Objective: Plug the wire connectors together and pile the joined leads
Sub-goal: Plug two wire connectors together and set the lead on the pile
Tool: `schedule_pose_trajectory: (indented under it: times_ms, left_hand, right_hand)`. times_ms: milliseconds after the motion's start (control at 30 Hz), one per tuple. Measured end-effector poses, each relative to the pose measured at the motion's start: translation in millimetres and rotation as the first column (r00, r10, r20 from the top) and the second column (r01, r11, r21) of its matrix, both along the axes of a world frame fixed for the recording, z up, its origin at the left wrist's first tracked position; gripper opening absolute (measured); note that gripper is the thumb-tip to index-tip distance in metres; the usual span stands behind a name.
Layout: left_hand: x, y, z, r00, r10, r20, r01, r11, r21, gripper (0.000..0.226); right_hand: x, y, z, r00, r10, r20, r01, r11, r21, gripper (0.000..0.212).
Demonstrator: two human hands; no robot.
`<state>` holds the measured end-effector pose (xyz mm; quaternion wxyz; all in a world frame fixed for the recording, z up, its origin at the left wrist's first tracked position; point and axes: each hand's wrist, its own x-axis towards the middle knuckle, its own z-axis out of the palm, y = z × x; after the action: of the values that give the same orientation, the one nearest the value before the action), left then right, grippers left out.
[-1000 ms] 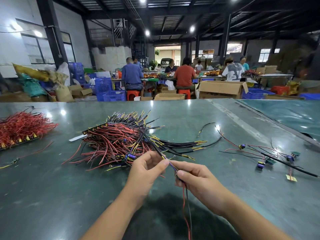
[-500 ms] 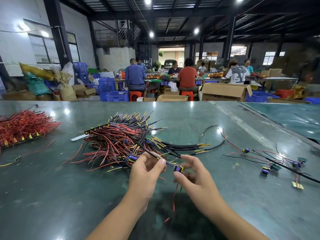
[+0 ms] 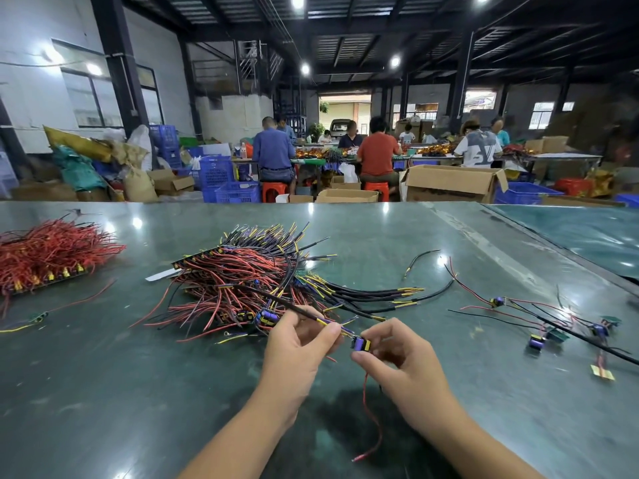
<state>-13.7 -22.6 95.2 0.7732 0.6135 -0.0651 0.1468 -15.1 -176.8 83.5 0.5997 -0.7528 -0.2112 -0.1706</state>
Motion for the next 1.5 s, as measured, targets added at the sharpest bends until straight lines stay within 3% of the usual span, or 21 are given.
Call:
schedule_pose_trajectory:
  times_ms: [133,200,300,500,567,633,667,733,833,933,1000,1067,1133,1233,1367,1500]
  left_hand:
    - [-0.4,-1.7,-1.7,0.997,0.0,-0.071,-0.007,0.996,-0.092,0.014]
    - [-0.3,-0.4,-0.1,0.995,-0.019,-0.1,0.007,0.992,-0.124,0.013]
    - [-0.2,3.6,3.5,0.988,-0.081,-0.13,0.065,0.99,-0.124,0.014]
    - [-0.7,7.5,6.6,0.973,-0.169,-0.159,0.151,0.981,-0.12,0.017]
    - [-0.8,8.0,6.3,0.974,-0.168,-0.152,0.147,0.98,-0.135,0.015]
    - [-0.2,8.5,5.5,0.978,-0.152,-0.141,0.134,0.983,-0.128,0.015]
    - [-0.2,8.5,5.2,0.981,-0.138,-0.133,0.124,0.986,-0.108,0.014]
    - [-0.7,8.1,4.5,0.987,-0.115,-0.113,0.11,0.993,-0.052,0.014]
    - [-1.7,7.4,4.1,0.99,-0.098,-0.098,0.101,0.995,0.02,0.012]
    - [-1.3,6.7,4.7,0.993,-0.073,-0.091,0.08,0.994,0.077,0.013]
    - [-1.4,6.2,5.1,0.994,-0.066,-0.085,0.072,0.994,0.08,0.013]
    - [-2.2,6.2,5.0,0.994,-0.075,-0.082,0.081,0.995,0.064,0.009]
    - [-3.0,6.5,5.7,0.989,-0.117,-0.094,0.121,0.992,0.038,0.004]
    - [-1.9,6.4,5.6,0.99,-0.114,-0.085,0.115,0.993,0.001,0.002]
    - [0.2,7.1,5.7,0.997,-0.056,-0.047,0.052,0.995,-0.082,0.003]
    - [-4.3,2.3,5.0,0.975,-0.201,-0.095,0.2,0.98,-0.017,0.018]
  right_hand:
    - [-1.8,0.3,3.7,0.947,-0.024,0.32,0.109,0.962,-0.249,0.02]
    - [-1.4,1.9,2.8,0.941,-0.025,0.338,0.112,0.964,-0.242,0.019]
    - [-0.9,0.7,1.9,0.966,-0.076,0.246,0.11,0.985,-0.129,0.026]
    - [2.5,-9.0,6.7,0.851,-0.093,0.517,0.271,0.92,-0.282,0.021]
    - [1.1,-8.3,6.5,0.907,-0.091,0.411,0.201,0.952,-0.233,0.019]
    - [-1.2,-5.3,8.5,0.996,0.01,0.085,-0.007,0.999,-0.035,0.02]
    - [-2.2,-4.0,8.7,0.994,0.091,-0.057,-0.085,0.992,0.09,0.018]
    - [-2.4,-3.3,7.3,0.963,0.196,-0.185,-0.147,0.957,0.25,0.014]
    - [-3.4,-3.7,7.0,0.974,0.161,-0.158,-0.125,0.968,0.219,0.017]
    - [-2.4,-5.7,5.4,0.991,-0.032,0.133,0.051,0.988,-0.142,0.025]
    - [0.2,-6.3,3.6,0.964,-0.051,0.261,0.116,0.963,-0.242,0.03]
    - [-0.6,-5.6,4.1,0.986,-0.012,0.167,0.037,0.988,-0.148,0.031]
    - [-1.2,-4.7,6.0,0.997,0.067,-0.032,-0.066,0.997,0.044,0.028]
    - [1.5,-4.3,5.5,0.981,0.091,-0.172,-0.056,0.979,0.194,0.027]
    - [3.2,-2.6,5.9,0.969,0.078,-0.234,-0.021,0.971,0.236,0.02]
    - [-1.0,-1.0,6.1,0.973,0.081,-0.216,-0.044,0.984,0.17,0.019]
